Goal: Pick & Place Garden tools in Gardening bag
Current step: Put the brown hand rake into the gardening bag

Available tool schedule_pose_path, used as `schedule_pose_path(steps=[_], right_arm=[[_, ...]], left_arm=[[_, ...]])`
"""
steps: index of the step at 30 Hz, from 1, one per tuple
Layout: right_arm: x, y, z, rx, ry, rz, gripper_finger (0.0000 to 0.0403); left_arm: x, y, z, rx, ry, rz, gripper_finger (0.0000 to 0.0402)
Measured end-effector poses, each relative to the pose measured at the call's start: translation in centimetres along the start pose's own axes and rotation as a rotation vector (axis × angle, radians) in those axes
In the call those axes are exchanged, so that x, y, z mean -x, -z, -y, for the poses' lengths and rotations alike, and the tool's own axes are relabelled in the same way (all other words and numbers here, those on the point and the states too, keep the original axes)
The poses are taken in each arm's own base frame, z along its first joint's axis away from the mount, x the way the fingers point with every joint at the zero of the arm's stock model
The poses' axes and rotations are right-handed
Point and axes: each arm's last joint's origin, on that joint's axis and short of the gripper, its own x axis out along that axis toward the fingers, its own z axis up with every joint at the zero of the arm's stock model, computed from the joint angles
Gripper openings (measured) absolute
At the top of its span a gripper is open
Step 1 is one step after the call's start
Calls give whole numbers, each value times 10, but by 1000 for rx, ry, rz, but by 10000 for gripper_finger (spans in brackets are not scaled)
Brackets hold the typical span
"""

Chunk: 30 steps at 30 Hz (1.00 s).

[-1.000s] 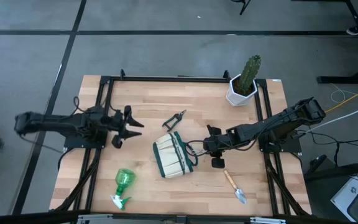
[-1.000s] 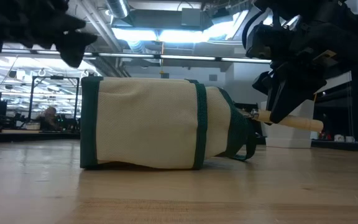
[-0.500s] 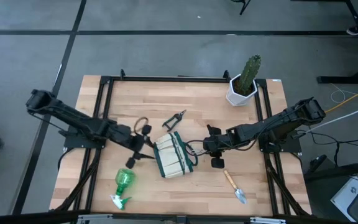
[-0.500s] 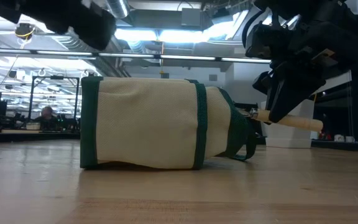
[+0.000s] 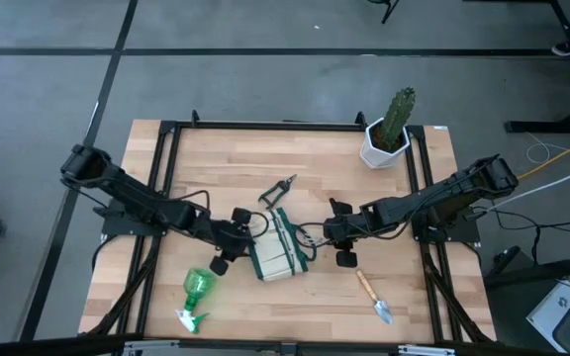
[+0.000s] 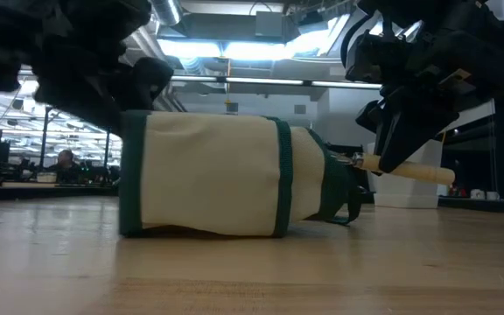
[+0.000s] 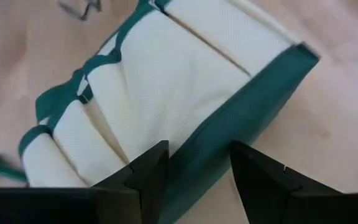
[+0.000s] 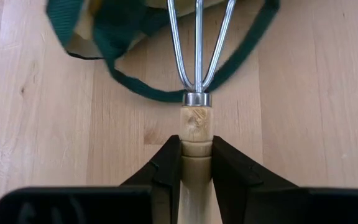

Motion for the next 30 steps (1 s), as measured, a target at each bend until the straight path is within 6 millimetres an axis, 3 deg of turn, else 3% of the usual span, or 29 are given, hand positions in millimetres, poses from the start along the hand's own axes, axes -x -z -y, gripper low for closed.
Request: schedule_pose_path(steps=[9,18,24,30], right_arm=[[0,0,0,0,1,1,71],[0,0,0,18,0,0,71],[0,-3,0,33,-7,25,71],[0,-3,0,29,-26,22,71]], left_arm=[[-10,6,0,-71,-64,-65,147],[-8,6,1,-82,-100,-67,12],[-3,3,3,-153,-112,-46,5],[12,-5,6,-232,-295,-14,4]])
